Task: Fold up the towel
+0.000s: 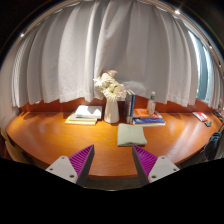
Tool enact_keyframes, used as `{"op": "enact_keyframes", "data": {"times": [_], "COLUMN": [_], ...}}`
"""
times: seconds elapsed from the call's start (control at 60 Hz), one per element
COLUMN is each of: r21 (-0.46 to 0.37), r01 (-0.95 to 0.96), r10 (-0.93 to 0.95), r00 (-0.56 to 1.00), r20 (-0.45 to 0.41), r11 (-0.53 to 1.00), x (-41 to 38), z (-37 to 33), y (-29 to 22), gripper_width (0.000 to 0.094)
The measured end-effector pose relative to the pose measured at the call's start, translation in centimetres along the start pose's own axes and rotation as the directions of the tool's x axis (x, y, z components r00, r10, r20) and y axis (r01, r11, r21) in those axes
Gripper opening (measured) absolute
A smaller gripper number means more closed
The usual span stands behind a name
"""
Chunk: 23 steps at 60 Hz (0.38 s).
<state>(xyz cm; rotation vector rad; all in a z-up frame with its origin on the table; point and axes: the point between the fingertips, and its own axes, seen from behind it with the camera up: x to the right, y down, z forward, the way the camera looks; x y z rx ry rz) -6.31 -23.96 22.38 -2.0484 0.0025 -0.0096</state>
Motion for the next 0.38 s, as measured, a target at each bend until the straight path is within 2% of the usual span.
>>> {"op": "enact_keyframes", "data": {"times": [0.383], "r21": [-0.010], "r01": [0.003], "r10": [-0.003], "r00": [1.000], "r20": [-0.023], "r11": [1.000], "x": [-0.01], "z": [-0.17], "y": [0.50], "gripper_width": [0.0752]}}
